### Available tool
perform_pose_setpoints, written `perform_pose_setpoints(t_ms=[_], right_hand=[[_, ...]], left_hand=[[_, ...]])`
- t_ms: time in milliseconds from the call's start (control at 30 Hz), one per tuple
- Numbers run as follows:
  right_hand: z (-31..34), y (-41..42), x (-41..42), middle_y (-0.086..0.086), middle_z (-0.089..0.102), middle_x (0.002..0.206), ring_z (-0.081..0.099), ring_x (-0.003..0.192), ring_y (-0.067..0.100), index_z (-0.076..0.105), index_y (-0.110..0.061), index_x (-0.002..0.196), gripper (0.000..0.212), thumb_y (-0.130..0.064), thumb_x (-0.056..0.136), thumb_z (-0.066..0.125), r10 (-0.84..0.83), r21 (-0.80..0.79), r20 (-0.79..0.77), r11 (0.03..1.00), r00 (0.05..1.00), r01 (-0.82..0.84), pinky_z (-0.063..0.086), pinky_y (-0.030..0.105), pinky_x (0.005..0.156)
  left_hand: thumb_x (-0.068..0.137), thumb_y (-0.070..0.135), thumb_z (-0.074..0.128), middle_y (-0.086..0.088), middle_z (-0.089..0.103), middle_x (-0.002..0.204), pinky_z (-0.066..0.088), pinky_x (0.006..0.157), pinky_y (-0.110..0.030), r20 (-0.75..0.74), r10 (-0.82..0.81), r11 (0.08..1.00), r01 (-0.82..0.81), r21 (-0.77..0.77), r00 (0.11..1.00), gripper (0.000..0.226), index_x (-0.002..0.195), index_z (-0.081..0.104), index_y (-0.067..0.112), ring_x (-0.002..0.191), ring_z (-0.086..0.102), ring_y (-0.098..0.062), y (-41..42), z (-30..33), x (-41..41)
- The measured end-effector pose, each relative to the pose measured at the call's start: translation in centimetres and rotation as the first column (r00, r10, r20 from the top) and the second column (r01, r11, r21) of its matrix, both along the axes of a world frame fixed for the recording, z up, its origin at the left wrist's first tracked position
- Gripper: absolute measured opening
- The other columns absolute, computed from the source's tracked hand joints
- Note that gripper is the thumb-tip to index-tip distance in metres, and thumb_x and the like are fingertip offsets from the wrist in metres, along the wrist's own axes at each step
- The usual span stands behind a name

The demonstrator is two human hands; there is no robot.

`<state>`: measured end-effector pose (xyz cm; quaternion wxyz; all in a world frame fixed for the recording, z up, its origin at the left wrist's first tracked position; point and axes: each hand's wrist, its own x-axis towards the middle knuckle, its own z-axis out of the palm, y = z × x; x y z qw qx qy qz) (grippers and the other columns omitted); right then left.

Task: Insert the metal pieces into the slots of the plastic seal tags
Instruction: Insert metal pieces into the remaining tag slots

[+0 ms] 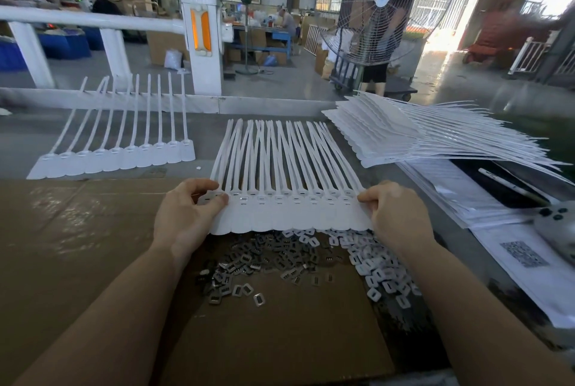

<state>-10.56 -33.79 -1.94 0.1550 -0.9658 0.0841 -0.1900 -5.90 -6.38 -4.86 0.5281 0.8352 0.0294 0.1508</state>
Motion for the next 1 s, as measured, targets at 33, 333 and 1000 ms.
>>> perform_pose_setpoints(t_ms=[33,333,1000], right_hand=[[0.0,0.1,0.0,0.005,0.065,0.109,0.059,0.095,0.026,0.069,-0.015,0.107,0.027,-0.011,0.095,0.046,-0.005,-0.005,-0.007,1.0,1.0,0.005,0.048,0.035,0.082],[-0.3,0.5,-0.4,0.005,0.056,0.117,0.052,0.105,0.024,0.064,-0.016,0.116,0.036,-0.003,0.093,0.04,-0.013,-0.095,-0.044,0.995,0.999,0.008,0.046,0.036,0.086],[-1.0,5.1,-2.2,0.005,0.067,0.108,0.06,0.103,0.023,0.07,-0.009,0.102,0.033,-0.036,0.083,0.062,0.507,-0.151,0.178,0.861,0.843,-0.486,0.048,0.043,0.09]], left_hand=[[0.081,0.027,0.072,0.004,0.062,0.102,0.04,0.086,-0.029,0.002,-0.001,1.0,0.001,0.001,1.0,0.023,0.104,0.066,0.022,0.102,0.053,-0.014,0.0,0.0,0.0],[0.081,0.026,0.072,0.004,0.062,0.1,0.042,0.088,-0.031,-0.002,-0.003,1.0,0.003,-0.013,1.0,0.022,0.102,0.066,0.023,0.103,0.054,-0.014,0.1,0.0,0.1],[0.088,0.027,0.063,0.007,0.064,0.101,0.04,0.085,-0.027,-0.015,0.025,0.999,-0.025,-0.044,1.0,0.015,0.102,0.067,0.026,0.1,0.056,-0.01,-0.2,0.4,-0.3]])
